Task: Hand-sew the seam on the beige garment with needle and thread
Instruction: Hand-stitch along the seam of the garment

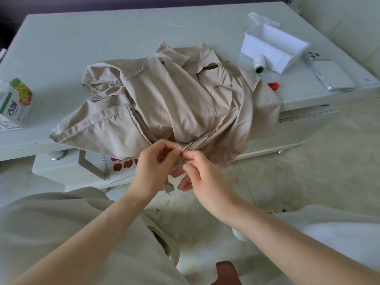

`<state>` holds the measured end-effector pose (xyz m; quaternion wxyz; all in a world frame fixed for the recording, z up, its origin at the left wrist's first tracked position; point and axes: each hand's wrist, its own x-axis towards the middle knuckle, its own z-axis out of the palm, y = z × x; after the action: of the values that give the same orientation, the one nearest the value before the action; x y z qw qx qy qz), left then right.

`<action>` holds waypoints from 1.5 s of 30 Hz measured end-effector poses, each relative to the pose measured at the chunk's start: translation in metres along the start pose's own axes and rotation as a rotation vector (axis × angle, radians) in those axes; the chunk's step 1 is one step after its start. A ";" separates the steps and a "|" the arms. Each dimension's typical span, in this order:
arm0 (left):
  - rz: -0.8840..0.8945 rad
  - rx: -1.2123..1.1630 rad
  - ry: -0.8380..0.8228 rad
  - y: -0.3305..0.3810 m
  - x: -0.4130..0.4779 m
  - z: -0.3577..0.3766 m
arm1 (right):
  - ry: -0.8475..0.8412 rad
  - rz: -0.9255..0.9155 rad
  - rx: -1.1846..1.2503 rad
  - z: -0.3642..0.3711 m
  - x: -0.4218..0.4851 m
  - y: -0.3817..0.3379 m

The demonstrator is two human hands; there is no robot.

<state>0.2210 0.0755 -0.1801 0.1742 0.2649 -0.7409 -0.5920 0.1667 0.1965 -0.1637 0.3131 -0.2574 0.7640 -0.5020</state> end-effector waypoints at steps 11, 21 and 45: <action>0.004 -0.125 -0.165 0.009 -0.004 0.001 | 0.107 -0.009 -0.096 -0.008 0.004 0.000; -0.159 -0.292 -0.273 0.007 -0.001 0.002 | 0.116 -0.151 -0.380 -0.017 0.004 0.001; -0.101 -0.253 -0.189 0.008 0.000 0.001 | 0.143 -0.485 -0.630 -0.035 -0.010 0.028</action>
<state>0.2193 0.0777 -0.1723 0.1059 0.2211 -0.6594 -0.7107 0.1455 0.2348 -0.1765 0.0374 -0.4779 0.8175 -0.3192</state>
